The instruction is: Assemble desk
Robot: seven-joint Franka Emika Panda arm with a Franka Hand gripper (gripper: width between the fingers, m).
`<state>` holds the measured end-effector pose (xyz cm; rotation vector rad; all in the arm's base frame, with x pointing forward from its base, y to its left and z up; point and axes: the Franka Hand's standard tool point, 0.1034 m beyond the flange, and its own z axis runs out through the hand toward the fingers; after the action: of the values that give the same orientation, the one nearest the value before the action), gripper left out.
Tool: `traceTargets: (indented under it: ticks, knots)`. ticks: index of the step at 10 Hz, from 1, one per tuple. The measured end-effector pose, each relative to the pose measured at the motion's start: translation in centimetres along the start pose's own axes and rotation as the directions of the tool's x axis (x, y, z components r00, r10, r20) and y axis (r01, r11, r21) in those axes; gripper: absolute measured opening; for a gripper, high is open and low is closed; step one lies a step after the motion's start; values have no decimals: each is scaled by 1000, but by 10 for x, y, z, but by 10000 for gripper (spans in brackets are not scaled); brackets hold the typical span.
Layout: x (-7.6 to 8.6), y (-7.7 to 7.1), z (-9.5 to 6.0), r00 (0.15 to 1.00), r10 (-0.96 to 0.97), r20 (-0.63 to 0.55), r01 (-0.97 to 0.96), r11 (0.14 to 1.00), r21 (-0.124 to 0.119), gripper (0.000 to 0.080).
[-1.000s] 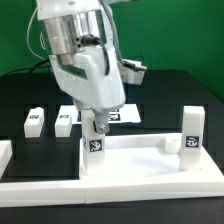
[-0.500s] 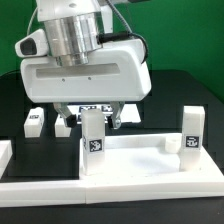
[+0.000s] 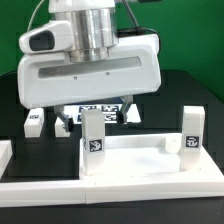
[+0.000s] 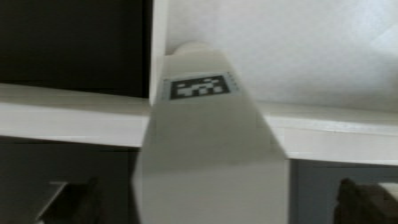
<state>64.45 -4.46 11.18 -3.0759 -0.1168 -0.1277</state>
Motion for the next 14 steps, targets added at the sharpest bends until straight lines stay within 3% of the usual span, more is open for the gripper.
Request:
traceTargets:
  ticks: [2, 3, 5, 7, 8, 9, 10, 11, 12, 14]
  knots:
    - [0, 0, 0, 996, 85, 0, -85, 996, 1, 383]
    - [0, 3, 0, 990, 139, -2, -139, 990, -5, 294]
    - [-1, 5, 0, 964, 265, -4, -265, 964, -6, 294]
    - [-1, 9, 1, 841, 540, -38, -541, 841, -15, 294]
    - [-2, 11, 2, 731, 681, -38, -682, 732, -8, 294]
    - [-5, 14, 2, 554, 832, -24, -832, 554, 11, 294]
    - [-8, 17, 2, 387, 922, 21, -922, 387, 25, 294]
    - [-10, 20, 1, 277, 960, 48, -961, 276, 31, 294]
    - [-10, 19, 1, 236, 970, 53, -972, 234, 29, 294]
    - [-10, 19, 2, 241, 969, 52, -970, 240, 29, 294]
